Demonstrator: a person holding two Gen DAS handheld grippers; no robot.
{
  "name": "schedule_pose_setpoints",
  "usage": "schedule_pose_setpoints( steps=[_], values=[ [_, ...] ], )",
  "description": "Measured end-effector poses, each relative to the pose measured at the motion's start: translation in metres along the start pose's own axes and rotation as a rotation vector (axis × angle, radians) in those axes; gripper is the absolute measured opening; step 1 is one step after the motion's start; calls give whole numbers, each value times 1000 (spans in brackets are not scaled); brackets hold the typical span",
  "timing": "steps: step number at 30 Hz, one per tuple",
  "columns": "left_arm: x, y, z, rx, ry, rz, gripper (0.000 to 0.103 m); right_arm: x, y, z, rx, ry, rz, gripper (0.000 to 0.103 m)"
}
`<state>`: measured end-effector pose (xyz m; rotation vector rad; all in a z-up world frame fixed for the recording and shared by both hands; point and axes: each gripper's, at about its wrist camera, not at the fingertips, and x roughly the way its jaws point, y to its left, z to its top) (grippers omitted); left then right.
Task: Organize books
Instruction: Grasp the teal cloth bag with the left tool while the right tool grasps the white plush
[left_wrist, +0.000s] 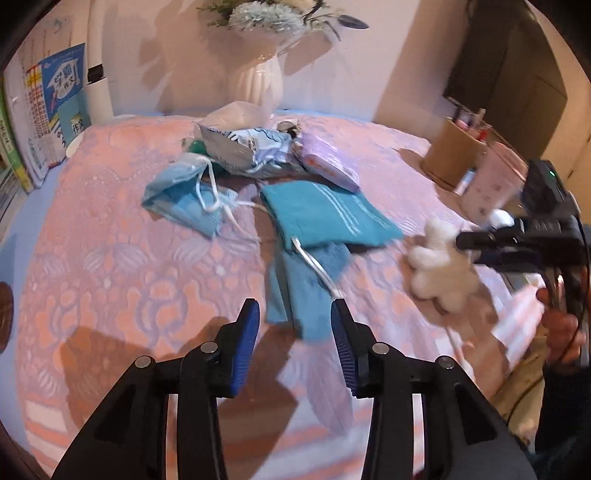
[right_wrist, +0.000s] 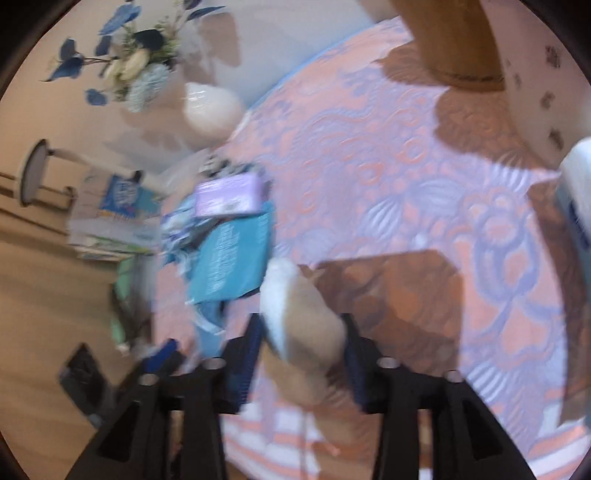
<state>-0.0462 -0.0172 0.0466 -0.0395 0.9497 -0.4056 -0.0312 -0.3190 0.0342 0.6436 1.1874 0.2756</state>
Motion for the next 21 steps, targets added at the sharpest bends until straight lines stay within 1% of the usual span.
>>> schedule_pose_setpoints(
  steps=[2, 5, 6, 7, 8, 9, 10, 11, 13, 15, 17, 19, 21],
  values=[
    [11, 2, 13, -22, 17, -34, 37, -3, 1, -2, -27, -15, -68, 54],
    [19, -1, 31, -29, 12, -74, 38, -6, 6, -8, -65, -7, -65, 58],
    [23, -4, 38, -18, 14, -86, 41, -7, 7, -11, -77, -6, -70, 60],
    [29, -7, 44, -11, 24, -93, 50, -4, 10, -13, -89, -2, -80, 63],
    [37, -9, 50, -12, 33, -85, 56, -1, 10, -15, -103, 5, -91, 75],
    [43, -10, 55, -21, 41, -64, 68, 5, 12, -18, -118, 16, -100, 85],
    [50, -10, 61, -36, 45, -46, 70, 9, 14, -19, -126, 22, -105, 85],
    [54, -10, 63, -45, 56, -49, 70, 13, 15, -20, -135, 27, -113, 86],
    [65, -11, 70, -70, 95, -78, 70, 17, 21, -21, -163, 24, -141, 87],
    [73, -18, 75, -71, 114, -69, 71, 21, 27, -18, -187, 23, -145, 88],
    [78, -29, 78, -37, 115, -61, 71, 23, 31, -18, -210, 22, -155, 88],
    [82, -42, 82, 9, 117, -64, 71, 26, 35, -18, -235, 17, -184, 88],
    [85, -56, 85, 63, 113, -43, 71, 30, 37, -19, -249, 17, -209, 88]
  ],
)
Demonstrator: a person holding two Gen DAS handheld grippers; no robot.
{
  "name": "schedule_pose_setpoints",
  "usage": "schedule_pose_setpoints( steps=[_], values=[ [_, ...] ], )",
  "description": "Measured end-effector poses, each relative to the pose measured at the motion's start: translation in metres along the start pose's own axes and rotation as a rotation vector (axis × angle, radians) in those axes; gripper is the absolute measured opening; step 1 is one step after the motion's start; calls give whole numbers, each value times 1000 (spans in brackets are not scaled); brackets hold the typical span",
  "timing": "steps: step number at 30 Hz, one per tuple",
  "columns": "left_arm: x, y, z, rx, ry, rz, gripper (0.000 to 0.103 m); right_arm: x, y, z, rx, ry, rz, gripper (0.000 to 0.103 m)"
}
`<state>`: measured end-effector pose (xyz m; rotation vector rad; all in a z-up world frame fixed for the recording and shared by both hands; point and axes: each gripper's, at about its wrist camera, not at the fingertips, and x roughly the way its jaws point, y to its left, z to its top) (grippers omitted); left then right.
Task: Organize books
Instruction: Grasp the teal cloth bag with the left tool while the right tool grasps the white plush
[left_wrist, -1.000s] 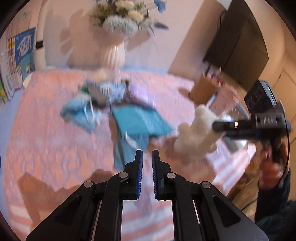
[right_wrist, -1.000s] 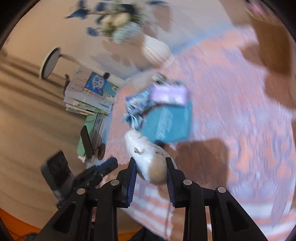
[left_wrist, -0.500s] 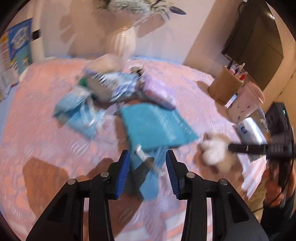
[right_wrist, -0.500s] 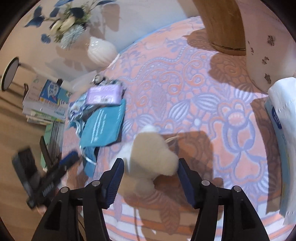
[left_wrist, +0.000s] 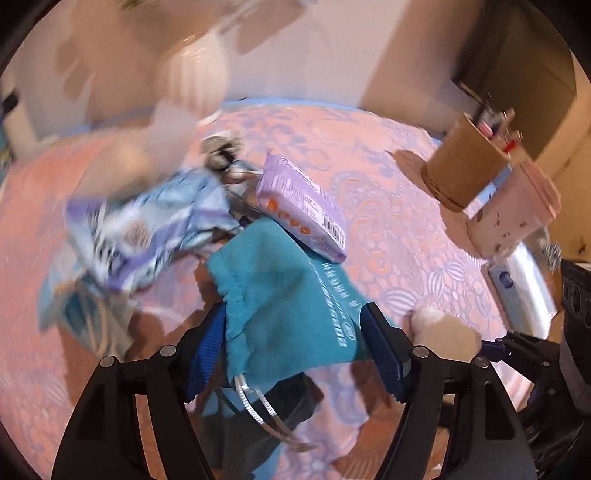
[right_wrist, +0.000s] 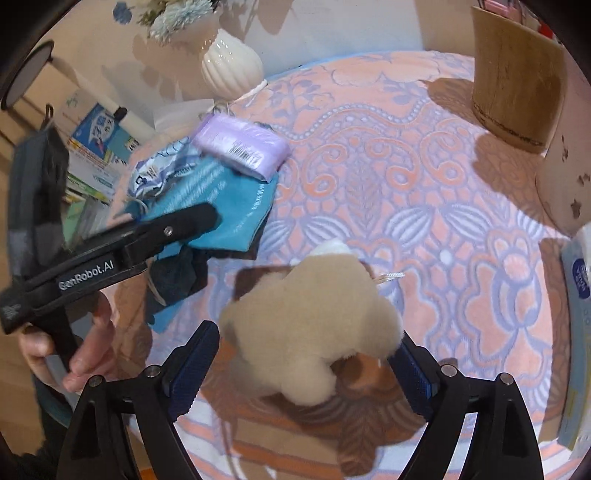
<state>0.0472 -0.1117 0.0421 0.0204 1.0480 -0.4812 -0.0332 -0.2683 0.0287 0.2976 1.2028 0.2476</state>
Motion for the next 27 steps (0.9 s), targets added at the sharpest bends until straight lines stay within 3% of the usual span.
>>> schedule_pose_setpoints(
  steps=[3, 6, 9, 13, 14, 19, 21, 24, 27],
  values=[
    [7, -13, 8, 50, 4, 46, 71, 2, -1, 1, 3, -10, -3, 88],
    [12, -16, 16, 54, 3, 42, 66, 1, -2, 3, 2, -20, -11, 86],
    [8, -14, 19, 34, -7, 21, 49, -1, -2, 1, -11, -35, -22, 76],
    [2, -9, 24, -10, -29, 14, 16, -7, -2, -3, -22, -60, -19, 65],
    [1, -7, 24, -14, -32, 8, 14, -9, -2, -4, -26, -63, -20, 62],
    [-20, -15, 18, 11, -110, -60, 11, -22, 3, -11, -36, -87, -10, 49],
    [-30, -23, 16, 26, -134, -63, 11, -31, 3, -14, -33, -103, 7, 38],
    [-51, -36, 13, 65, -177, -71, 11, -46, 3, -17, -31, -134, 30, 29],
    [-71, -46, 11, 86, -224, -71, 11, -52, 1, -19, -33, -149, 32, 28]
  ],
)
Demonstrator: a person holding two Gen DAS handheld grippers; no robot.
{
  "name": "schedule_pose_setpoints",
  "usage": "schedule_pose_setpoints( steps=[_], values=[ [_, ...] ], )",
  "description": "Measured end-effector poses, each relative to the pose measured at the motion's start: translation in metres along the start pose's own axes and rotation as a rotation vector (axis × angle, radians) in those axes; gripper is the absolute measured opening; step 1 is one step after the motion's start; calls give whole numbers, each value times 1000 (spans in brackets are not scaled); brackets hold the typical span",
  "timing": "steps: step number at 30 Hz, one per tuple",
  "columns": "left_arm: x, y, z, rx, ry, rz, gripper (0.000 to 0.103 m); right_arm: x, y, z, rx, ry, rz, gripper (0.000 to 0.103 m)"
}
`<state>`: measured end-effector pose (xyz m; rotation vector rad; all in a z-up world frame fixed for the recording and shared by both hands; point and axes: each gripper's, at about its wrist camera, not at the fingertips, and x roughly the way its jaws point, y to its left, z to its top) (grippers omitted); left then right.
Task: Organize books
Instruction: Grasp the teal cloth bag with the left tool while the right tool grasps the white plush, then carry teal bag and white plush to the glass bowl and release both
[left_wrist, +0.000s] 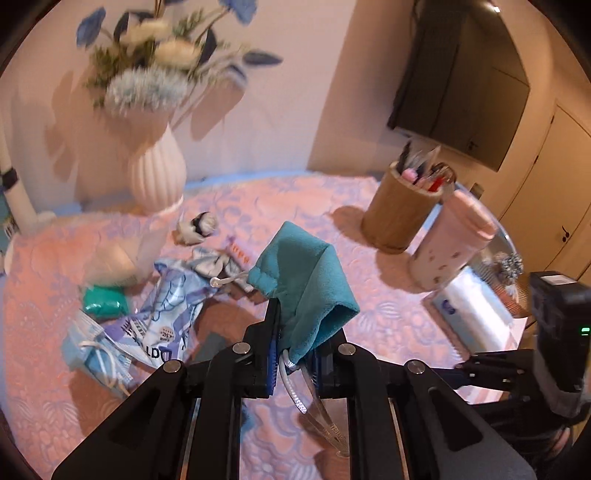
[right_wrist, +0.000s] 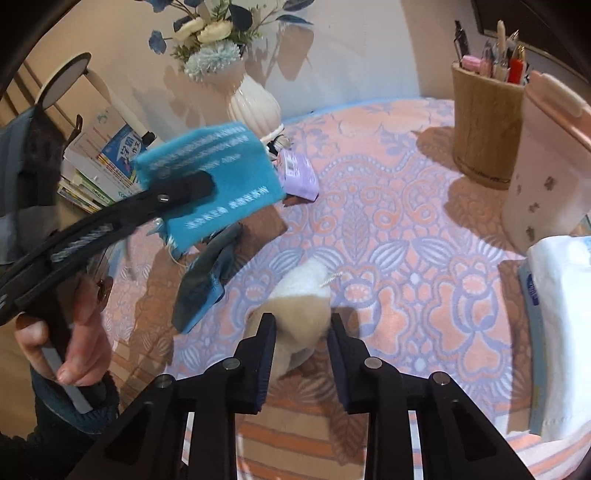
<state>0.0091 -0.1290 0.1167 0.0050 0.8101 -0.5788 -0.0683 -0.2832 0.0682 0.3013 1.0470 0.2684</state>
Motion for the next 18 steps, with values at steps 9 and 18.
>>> schedule_pose_setpoints(
  steps=[9, 18],
  values=[
    [-16, 2, -6, -17, -22, -10, 11, 47, -22, -1, 144, 89, 174, 63],
    [-23, -1, -12, -19, -26, -9, 11, 49, 7, 1, 84, -3, 126, 34]
  ],
)
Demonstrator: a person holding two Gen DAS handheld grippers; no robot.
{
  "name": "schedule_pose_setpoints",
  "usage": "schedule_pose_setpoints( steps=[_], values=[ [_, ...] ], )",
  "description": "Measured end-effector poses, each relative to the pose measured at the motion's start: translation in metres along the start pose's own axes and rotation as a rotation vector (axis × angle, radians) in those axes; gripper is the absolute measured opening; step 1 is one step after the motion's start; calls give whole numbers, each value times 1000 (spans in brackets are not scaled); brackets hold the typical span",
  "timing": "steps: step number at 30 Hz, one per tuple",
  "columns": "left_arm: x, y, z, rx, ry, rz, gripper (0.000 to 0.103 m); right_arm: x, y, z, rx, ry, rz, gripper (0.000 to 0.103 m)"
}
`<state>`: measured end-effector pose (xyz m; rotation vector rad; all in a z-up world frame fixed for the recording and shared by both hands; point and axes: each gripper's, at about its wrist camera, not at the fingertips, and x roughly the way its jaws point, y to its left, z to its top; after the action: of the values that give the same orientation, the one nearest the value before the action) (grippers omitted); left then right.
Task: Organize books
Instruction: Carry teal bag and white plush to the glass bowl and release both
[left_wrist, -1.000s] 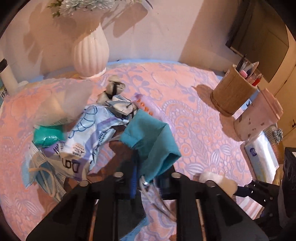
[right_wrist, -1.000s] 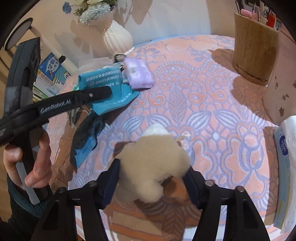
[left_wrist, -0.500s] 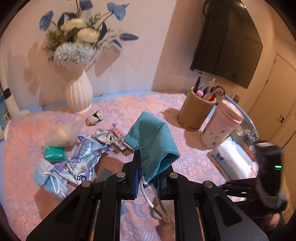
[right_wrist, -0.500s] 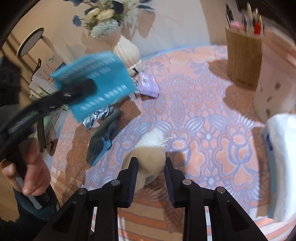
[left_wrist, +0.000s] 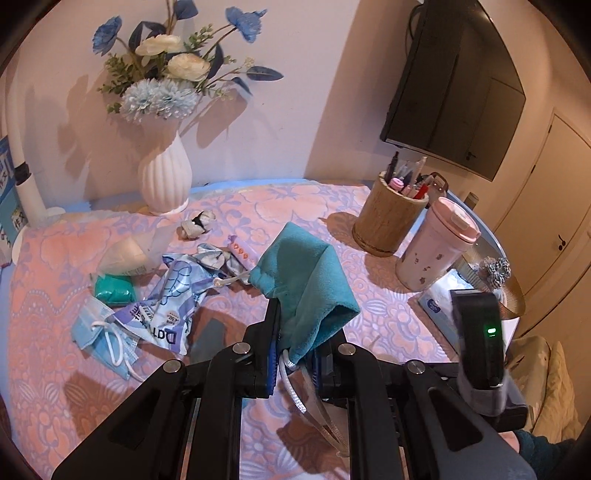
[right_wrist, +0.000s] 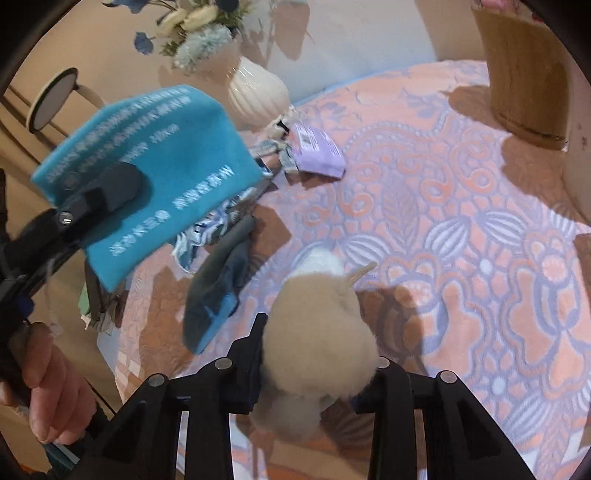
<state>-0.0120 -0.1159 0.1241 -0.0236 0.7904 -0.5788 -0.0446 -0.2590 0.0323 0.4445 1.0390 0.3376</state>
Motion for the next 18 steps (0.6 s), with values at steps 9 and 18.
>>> schedule_pose_setpoints(
  steps=[9, 18],
  values=[
    [-14, -71, 16, 106, -60, -93, 11, -115, -15, -1, -6, -203, -127, 34],
    [2, -190, 67, 254, -80, -260, 11, -256, -83, 5, 101, -457, -345, 34]
  ],
)
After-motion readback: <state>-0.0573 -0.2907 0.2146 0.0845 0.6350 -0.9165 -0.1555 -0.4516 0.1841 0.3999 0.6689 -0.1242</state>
